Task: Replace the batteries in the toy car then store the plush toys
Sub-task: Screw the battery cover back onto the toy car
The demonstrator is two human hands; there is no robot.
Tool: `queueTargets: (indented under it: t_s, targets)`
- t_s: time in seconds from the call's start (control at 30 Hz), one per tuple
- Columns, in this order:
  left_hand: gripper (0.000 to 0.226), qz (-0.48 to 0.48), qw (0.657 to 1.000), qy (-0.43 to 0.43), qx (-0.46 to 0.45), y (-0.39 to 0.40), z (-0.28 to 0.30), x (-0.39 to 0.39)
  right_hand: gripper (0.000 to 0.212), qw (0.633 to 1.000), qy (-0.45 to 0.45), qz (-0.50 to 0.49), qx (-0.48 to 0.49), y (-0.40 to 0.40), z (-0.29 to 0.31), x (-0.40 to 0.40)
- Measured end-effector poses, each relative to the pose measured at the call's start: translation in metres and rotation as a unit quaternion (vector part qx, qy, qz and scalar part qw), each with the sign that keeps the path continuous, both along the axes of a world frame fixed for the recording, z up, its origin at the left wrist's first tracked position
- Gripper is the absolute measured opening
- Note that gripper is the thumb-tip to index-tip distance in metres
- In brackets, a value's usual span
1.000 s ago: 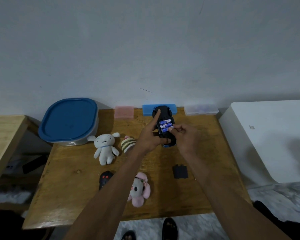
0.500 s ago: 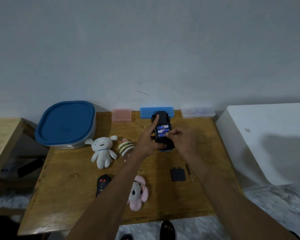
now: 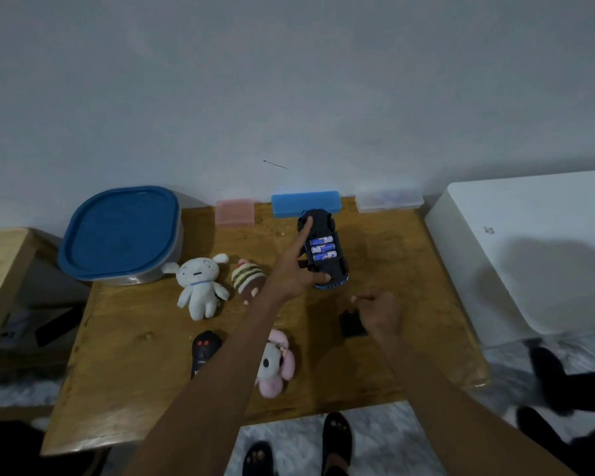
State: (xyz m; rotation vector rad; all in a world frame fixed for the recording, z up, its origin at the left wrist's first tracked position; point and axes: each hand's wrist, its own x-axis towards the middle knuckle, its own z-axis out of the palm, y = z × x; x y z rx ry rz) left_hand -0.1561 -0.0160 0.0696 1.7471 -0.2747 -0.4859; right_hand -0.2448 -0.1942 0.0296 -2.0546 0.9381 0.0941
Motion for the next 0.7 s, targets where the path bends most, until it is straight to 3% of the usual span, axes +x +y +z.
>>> queueTargets:
  t_s: [0.13,0.27,0.4,0.57,0.7]
  targets:
    - [0.122,-0.012,1.000,0.006,0.003,-0.006,-0.002,0.000,0.024,0.998,0.014,0.053,-0.021,0.005,-0.012,-0.015]
    - [0.121,-0.018,1.000,0.015,-0.007,-0.010,-0.005,-0.002,0.017,0.990,0.026,0.113,-0.077,0.013,-0.019,-0.022]
    - [0.120,-0.009,1.000,0.022,-0.016,-0.009,-0.008,-0.004,0.019,0.987,0.033,0.108,-0.115,0.015,-0.021,-0.023]
    - [0.121,-0.003,0.999,0.035,-0.026,-0.003,-0.004,-0.005,0.005,0.993,-0.007,0.101,-0.060,0.008,-0.006,-0.020]
    - [0.122,0.007,0.999,0.038,-0.022,0.005,0.004,-0.002,0.009,0.993,-0.100,0.020,-0.054,0.000,0.021,0.007]
